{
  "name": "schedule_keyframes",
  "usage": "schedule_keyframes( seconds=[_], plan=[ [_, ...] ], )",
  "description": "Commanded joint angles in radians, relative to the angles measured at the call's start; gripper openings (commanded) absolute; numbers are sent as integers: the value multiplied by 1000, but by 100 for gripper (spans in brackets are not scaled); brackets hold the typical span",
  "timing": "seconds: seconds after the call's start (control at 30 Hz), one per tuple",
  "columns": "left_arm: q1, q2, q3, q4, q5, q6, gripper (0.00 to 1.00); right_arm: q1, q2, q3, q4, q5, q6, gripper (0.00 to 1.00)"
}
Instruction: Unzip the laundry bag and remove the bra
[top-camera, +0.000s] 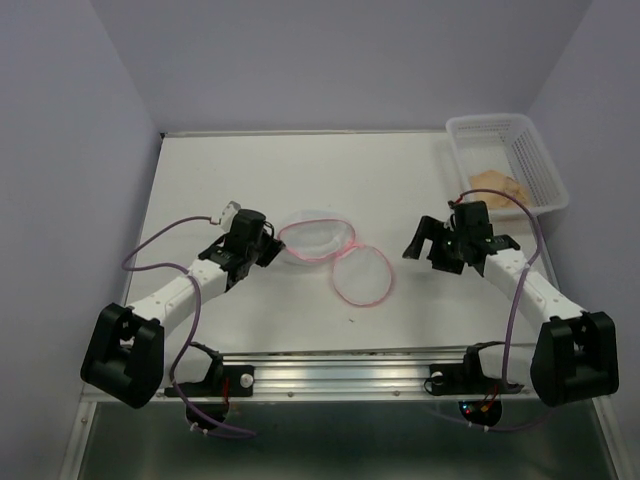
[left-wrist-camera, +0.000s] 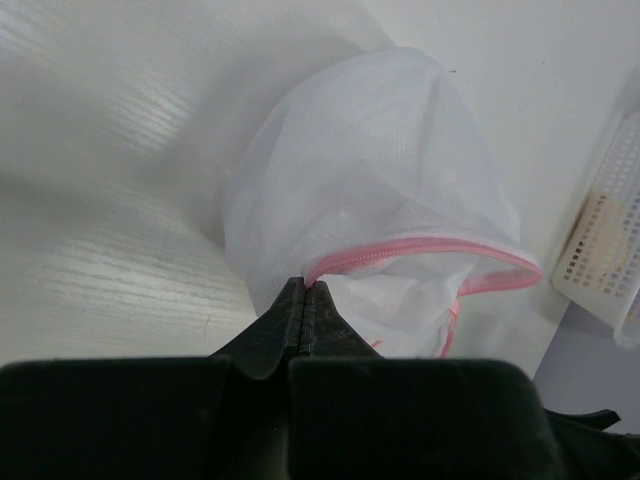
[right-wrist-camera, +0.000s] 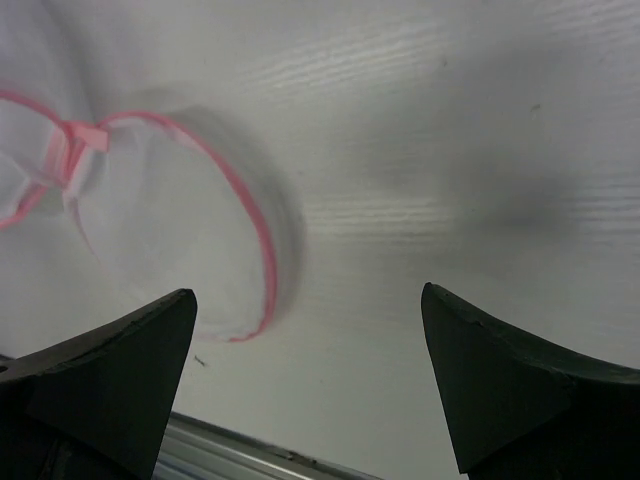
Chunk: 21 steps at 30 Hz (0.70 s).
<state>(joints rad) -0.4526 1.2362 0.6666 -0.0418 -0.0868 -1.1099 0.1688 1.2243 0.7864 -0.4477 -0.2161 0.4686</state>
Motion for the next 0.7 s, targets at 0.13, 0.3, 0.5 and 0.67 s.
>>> schedule_keyframes(
  seconds=[0.13, 0.3, 0.5, 0.67],
  plan=[
    [-21, -11, -21, 17, -50, -44, 0, 28, -74, -214, 84, -321, 125, 100],
    [-27, -15, -22, 10, -57, -47, 0, 78, -37, -274, 185, -345, 166, 98],
    [-38, -18, -24, 8, -60, -48, 0, 120, 52, -308, 351, -339, 241, 91],
    [-43, -32, -38, 10, -60, -56, 0, 138, 118, -306, 435, -263, 277, 81]
  ],
)
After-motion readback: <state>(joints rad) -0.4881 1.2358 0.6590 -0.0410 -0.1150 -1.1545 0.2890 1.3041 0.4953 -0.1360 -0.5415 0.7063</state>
